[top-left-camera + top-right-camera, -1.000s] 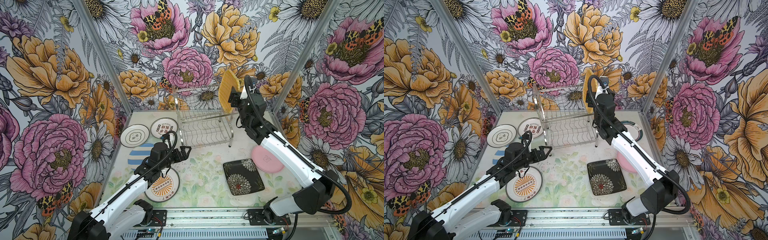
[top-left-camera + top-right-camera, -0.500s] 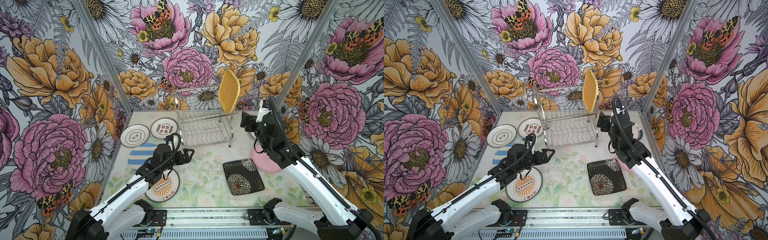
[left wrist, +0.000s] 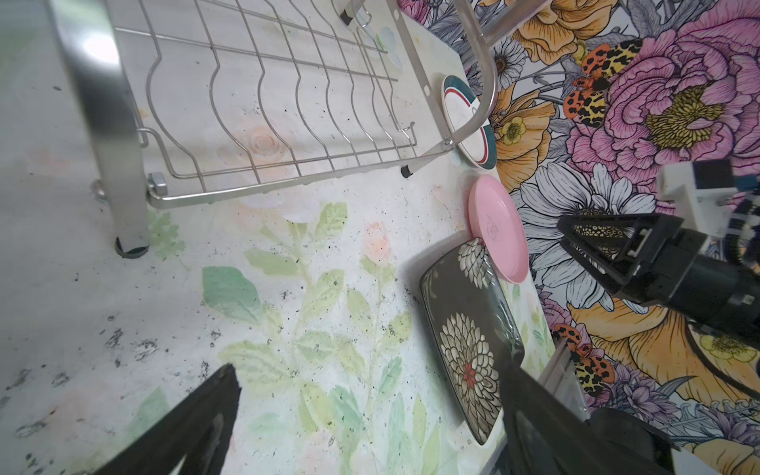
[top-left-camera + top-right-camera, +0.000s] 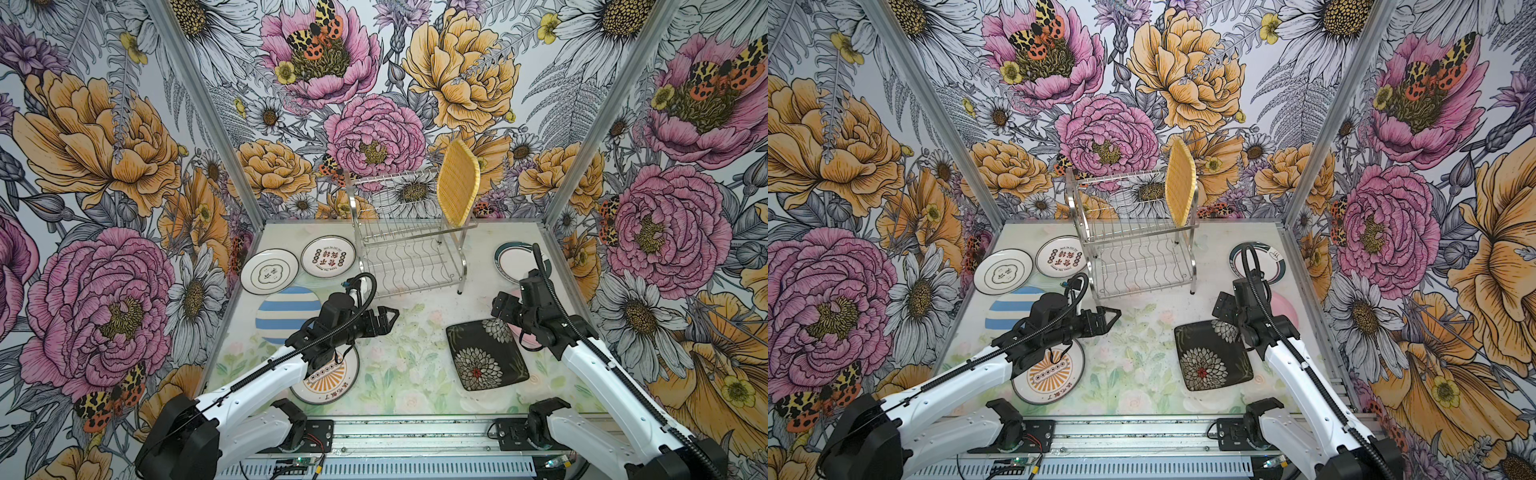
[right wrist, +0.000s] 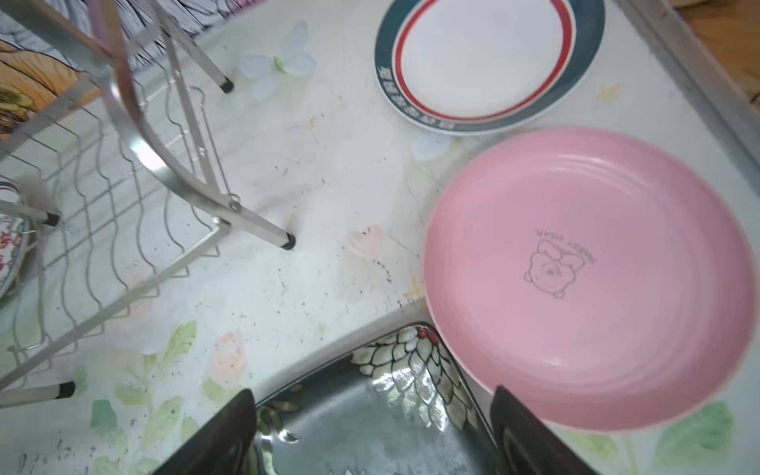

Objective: Load plates into a dish rack
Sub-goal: Move the plate to the bottom-center of the table.

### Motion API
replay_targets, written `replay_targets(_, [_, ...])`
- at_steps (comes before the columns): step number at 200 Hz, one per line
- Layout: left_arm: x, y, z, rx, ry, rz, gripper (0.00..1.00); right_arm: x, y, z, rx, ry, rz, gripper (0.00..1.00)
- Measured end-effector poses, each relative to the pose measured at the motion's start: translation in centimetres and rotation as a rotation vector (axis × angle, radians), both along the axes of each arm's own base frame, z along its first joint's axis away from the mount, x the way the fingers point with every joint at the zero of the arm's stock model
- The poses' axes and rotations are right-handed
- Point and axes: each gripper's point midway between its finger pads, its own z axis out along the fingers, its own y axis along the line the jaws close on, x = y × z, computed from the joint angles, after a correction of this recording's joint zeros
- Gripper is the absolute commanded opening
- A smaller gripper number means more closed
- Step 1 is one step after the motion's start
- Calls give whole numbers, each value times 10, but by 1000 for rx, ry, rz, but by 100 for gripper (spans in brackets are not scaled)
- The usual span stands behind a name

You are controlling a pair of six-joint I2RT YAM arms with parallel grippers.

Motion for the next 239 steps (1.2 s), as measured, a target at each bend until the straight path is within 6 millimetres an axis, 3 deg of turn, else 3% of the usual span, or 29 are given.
replay_targets(37, [-1, -11, -10, -13, 26, -24, 99, -17, -16, -42, 28, 135, -64, 91])
replay_targets(104, [1, -19, -11, -37, 27, -35, 99, -39, -18, -75, 45, 220, -70, 91])
replay_targets(239, [-3, -24, -16, -36, 43, -58, 99, -34, -2, -92, 120, 234, -18, 90])
